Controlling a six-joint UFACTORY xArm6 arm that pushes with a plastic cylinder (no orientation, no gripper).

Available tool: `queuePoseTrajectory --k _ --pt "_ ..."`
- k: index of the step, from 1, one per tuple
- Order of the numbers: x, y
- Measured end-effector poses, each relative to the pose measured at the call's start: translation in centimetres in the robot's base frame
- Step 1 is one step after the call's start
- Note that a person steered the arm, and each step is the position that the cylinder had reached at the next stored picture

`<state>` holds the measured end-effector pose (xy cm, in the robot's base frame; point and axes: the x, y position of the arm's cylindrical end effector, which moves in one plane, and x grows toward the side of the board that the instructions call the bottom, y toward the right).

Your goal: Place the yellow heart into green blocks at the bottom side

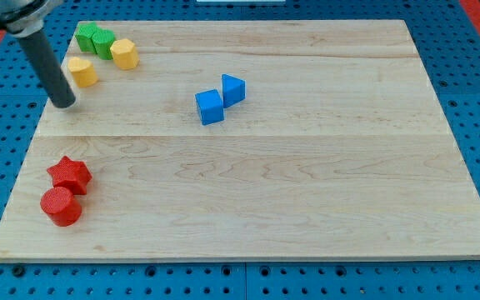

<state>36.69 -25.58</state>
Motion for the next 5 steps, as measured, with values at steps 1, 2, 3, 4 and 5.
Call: queuePoseTrajectory --k 1,2,3,4,5 --pt "-3.1 0.0" --pt "-4.4 0.0" --pt "-4.7 0.0" --pt "-4.7 0.0" --pt "-4.7 -0.2"
